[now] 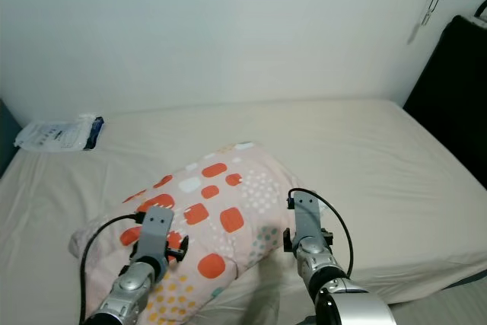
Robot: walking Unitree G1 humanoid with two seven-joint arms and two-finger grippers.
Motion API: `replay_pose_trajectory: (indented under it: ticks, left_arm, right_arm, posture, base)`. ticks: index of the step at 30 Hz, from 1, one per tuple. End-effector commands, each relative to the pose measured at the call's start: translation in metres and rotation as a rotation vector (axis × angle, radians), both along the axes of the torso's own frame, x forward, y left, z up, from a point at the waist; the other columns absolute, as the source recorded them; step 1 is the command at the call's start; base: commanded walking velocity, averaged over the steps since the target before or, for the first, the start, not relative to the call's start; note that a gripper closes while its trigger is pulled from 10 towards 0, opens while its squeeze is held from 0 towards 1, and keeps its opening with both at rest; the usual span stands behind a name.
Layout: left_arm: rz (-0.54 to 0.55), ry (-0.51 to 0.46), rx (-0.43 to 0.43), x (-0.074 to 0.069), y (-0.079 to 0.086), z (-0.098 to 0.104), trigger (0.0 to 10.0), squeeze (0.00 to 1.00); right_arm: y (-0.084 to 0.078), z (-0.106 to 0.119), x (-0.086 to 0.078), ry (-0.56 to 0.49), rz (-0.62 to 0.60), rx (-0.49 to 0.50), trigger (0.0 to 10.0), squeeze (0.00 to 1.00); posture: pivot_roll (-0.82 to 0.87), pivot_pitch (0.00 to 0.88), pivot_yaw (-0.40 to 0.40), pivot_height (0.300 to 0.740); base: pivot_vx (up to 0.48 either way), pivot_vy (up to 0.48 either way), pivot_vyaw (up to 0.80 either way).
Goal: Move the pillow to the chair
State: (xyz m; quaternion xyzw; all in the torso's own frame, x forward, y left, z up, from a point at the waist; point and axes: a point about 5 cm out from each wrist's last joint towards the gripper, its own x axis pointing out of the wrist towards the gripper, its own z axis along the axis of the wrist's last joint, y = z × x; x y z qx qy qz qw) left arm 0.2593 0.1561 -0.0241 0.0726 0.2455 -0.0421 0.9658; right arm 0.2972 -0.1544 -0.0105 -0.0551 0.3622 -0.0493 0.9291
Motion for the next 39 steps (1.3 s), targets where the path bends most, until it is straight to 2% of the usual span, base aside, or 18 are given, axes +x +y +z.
replay_pose_trajectory:
  ticks: [1,4,5,7,8,9,16,18,19,20,21,23,25,27,31,33,36,39]
  left_arm:
    - [-0.023,0.012,0.015,-0.007,0.000,-0.005,10.0,0.00]
    - [-0.050,0.013,0.022,-0.013,-0.002,-0.009,10.0,0.00]
    - [-0.050,0.013,0.022,-0.013,-0.002,-0.009,10.0,0.00]
    - [-0.059,0.006,0.013,-0.015,-0.005,-0.009,10.0,0.00]
    - [-0.059,0.006,0.013,-0.015,-0.005,-0.009,10.0,0.00]
    - [-0.062,-0.005,0.000,-0.017,-0.006,-0.010,10.0,0.00]
    - [-0.042,-0.025,-0.012,-0.023,0.004,-0.011,10.0,0.00]
    - [-0.019,-0.018,-0.008,-0.029,0.008,-0.015,10.0,0.00]
    - [-0.009,-0.017,-0.022,-0.031,0.009,-0.015,10.0,0.00]
    - [-0.009,-0.017,-0.022,-0.031,0.009,-0.015,10.0,0.00]
    - [-0.005,-0.021,-0.037,-0.034,0.011,-0.016,10.0,0.00]
    - [-0.006,-0.023,-0.038,-0.035,0.011,-0.016,10.0,0.00]
    - [-0.012,-0.026,-0.032,-0.036,0.014,-0.015,10.0,0.00]
    - [-0.003,-0.030,-0.029,-0.036,0.019,-0.014,10.0,0.00]
    - [0.044,-0.056,-0.043,-0.030,0.025,-0.010,10.0,0.00]
    - [0.013,-0.052,-0.047,-0.027,0.024,-0.008,10.0,0.00]
    - [-0.035,-0.014,-0.022,-0.024,0.020,-0.011,10.0,0.00]
    - [-0.058,-0.013,-0.020,-0.019,0.016,-0.009,10.0,0.00]
  right_arm:
    - [0.002,0.004,0.004,-0.038,0.035,-0.001,10.0,0.00]
    - [0.010,0.009,0.009,-0.076,0.228,-0.027,10.0,0.00]
    - [0.010,0.009,0.009,-0.076,0.228,-0.027,10.0,0.00]
    - [0.020,0.012,0.009,-0.128,0.373,-0.034,10.0,0.00]
    - [0.020,0.012,0.009,-0.128,0.373,-0.034,10.0,0.00]
    - [0.031,0.013,0.006,-0.172,0.481,0.024,10.0,0.00]
    - [0.053,0.016,-0.001,-0.265,0.649,0.068,10.0,0.00]
    - [0.063,0.014,-0.007,-0.302,0.716,0.017,10.0,0.00]
    - [0.070,0.013,-0.012,-0.319,0.796,0.002,10.0,0.00]
    - [0.070,0.013,-0.012,-0.319,0.796,0.002,10.0,0.00]
    - [0.081,0.012,-0.019,-0.324,0.930,0.015,10.0,0.00]
    - [0.084,0.012,-0.022,-0.321,0.981,0.028,10.0,0.00]
    - [0.085,0.008,-0.024,-0.240,0.968,0.165,10.0,0.00]
    - [0.084,0.006,-0.024,-0.222,0.898,0.219,10.0,0.00]
    - [0.079,0.001,-0.027,-0.207,0.859,0.178,10.0,0.00]
    - [0.077,-0.008,-0.035,-0.113,0.849,0.242,10.0,0.00]
    - [0.072,-0.017,-0.043,-0.039,0.821,0.295,10.0,0.00]
    - [0.064,-0.019,-0.042,-0.027,0.753,0.292,10.0,0.00]
  posture:
    - [0.05,0.000,-0.055,0.740]
    - [0.04,0.000,-0.047,0.740]
    - [0.04,0.000,-0.047,0.740]
    - [0.04,0.000,-0.049,0.740]
    - [0.04,0.000,-0.049,0.740]
    - [0.03,0.000,-0.058,0.740]
    - [0.05,0.000,-0.080,0.740]
    - [0.06,0.000,-0.069,0.740]
    - [0.07,0.000,-0.069,0.740]
    - [0.07,0.000,-0.069,0.740]
    - [0.09,0.000,-0.067,0.740]
    - [0.09,0.000,-0.067,0.740]
    - [0.12,0.000,-0.076,0.740]
    - [0.14,0.000,-0.086,0.740]
    - [0.12,0.000,-0.059,0.740]
    - [0.09,0.000,-0.029,0.740]
    - [0.09,0.000,-0.023,0.740]
    - [0.06,0.000,-0.016,0.740]
  base:
    - [0.000,0.000,0.00]
    - [0.000,0.000,0.00]
    - [0.000,0.000,0.00]
    - [0.000,0.000,0.00]
    - [0.000,0.000,0.00]
    - [0.000,0.000,0.00]
    - [0.000,0.000,0.00]
    - [0.000,0.000,0.00]
    - [0.000,0.000,0.00]
    - [0.000,0.000,0.00]
    - [0.000,0.000,0.00]
    - [0.000,0.000,0.00]
    - [0.000,0.000,0.00]
    - [0.000,0.000,0.00]
    - [0.000,0.000,0.00]
    - [0.000,0.000,0.00]
    - [0.000,0.000,0.00]
    - [0.000,0.000,0.00]
